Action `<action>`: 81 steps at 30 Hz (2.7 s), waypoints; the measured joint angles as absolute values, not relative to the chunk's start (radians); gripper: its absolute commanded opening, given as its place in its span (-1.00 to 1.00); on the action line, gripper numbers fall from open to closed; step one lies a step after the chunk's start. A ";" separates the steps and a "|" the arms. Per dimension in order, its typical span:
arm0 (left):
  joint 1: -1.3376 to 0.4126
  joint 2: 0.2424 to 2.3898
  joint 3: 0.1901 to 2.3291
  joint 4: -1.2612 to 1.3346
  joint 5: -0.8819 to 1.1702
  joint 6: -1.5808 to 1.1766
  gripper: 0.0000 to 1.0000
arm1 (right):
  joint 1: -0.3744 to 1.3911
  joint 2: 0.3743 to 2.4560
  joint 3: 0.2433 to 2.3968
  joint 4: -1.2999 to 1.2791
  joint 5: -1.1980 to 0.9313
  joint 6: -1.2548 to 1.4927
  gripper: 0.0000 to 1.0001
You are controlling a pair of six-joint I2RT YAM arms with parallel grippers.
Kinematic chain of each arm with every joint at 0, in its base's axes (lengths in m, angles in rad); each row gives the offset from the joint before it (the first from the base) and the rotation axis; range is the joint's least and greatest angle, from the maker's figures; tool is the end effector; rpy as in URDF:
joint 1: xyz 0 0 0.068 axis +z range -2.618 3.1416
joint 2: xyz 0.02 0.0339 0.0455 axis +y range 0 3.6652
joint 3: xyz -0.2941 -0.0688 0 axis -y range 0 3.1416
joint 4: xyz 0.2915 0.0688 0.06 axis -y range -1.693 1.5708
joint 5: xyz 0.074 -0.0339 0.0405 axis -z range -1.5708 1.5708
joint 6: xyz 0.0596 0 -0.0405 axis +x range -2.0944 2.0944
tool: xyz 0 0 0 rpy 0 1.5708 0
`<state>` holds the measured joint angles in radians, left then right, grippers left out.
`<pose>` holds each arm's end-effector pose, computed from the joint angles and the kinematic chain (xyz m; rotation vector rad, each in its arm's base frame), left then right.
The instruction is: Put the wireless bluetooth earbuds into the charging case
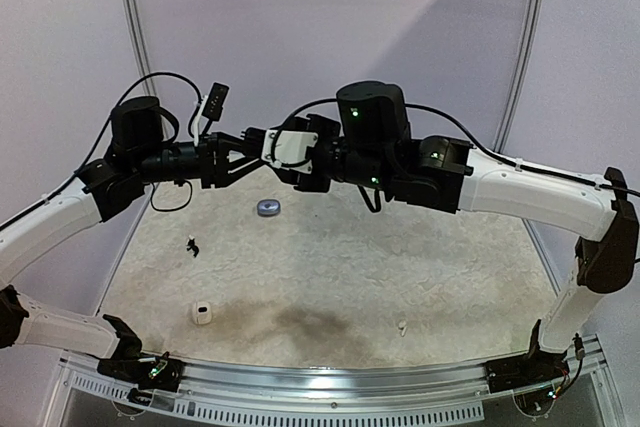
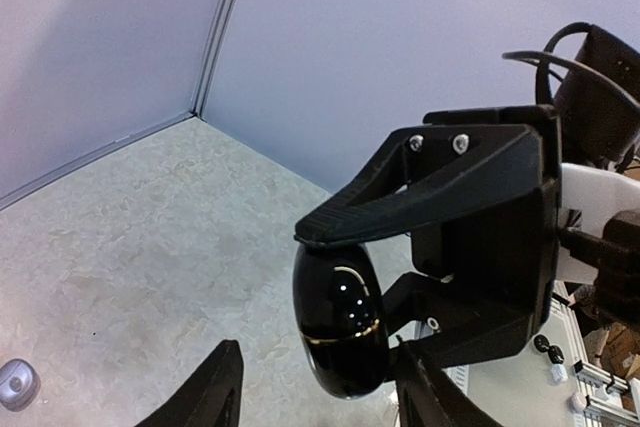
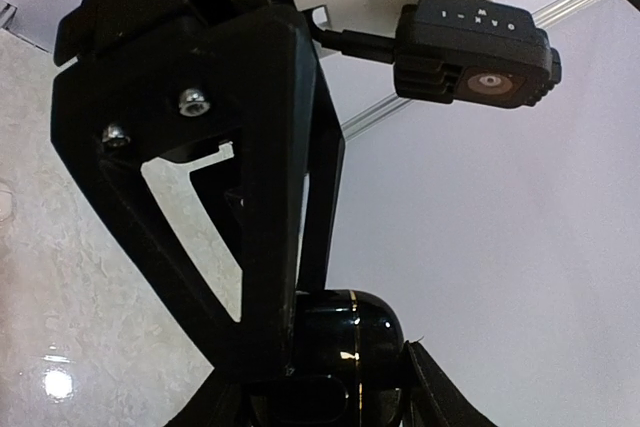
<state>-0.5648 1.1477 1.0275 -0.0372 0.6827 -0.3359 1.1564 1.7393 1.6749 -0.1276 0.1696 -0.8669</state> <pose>0.2456 -0.2001 0.3874 0.7396 1.7066 -1.2308 0.2083 0.4485 0.4192 -1.4234 1.0359 0.0611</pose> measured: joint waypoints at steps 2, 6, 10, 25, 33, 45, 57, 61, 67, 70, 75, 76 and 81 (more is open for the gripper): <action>-0.565 1.148 1.028 -0.037 0.680 -0.333 -0.06 | 1.156 1.742 1.676 -0.128 0.168 -0.875 -0.83; -0.570 1.152 1.028 -0.030 0.682 -0.331 -0.46 | 1.158 1.744 1.676 -0.128 0.151 -0.883 -0.83; -0.577 1.156 1.030 -0.026 0.686 -0.355 -1.00 | 1.155 1.752 1.677 -0.126 0.154 -0.902 -0.82; -0.578 1.144 1.002 -0.022 0.669 -0.239 -1.00 | 1.159 1.748 1.679 -0.171 0.135 -0.802 0.98; -0.580 1.079 0.965 -0.074 0.695 0.032 -1.00 | 1.105 1.682 1.727 -0.392 -0.144 -0.579 0.82; -0.606 1.065 0.965 -0.121 0.766 0.270 -1.00 | 1.015 1.685 1.762 -0.438 -0.417 -0.321 0.00; -0.612 1.059 0.959 -0.123 0.778 0.285 -1.00 | 1.014 1.757 1.796 -0.448 -0.496 -0.291 -0.54; -0.612 1.059 0.958 -0.130 0.783 0.279 -1.00 | 1.014 1.760 1.799 -0.460 -0.517 -0.303 -0.72; -0.616 1.056 0.947 -0.113 0.774 0.250 0.03 | 1.014 1.760 1.808 -0.477 -0.517 -0.315 -0.84; -0.618 1.055 0.931 -0.101 0.757 0.226 0.11 | 1.014 1.760 1.808 -0.486 -0.497 -0.316 -0.90; -0.619 1.055 0.898 -0.083 0.738 0.197 -0.02 | 1.014 1.760 1.808 -0.501 -0.473 -0.316 -0.93; -0.620 1.055 0.895 -0.079 0.732 0.194 -0.03 | 1.014 1.759 1.808 -0.503 -0.472 -0.316 -0.93; -0.627 1.055 0.891 -0.064 0.718 0.190 -0.12 | 1.014 1.757 1.808 -0.501 -0.461 -0.315 -0.93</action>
<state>-0.6270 1.0550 0.8913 -0.0635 0.7177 0.1898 1.0142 1.7573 1.8080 -0.5007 -0.4610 -0.3153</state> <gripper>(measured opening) 0.462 0.240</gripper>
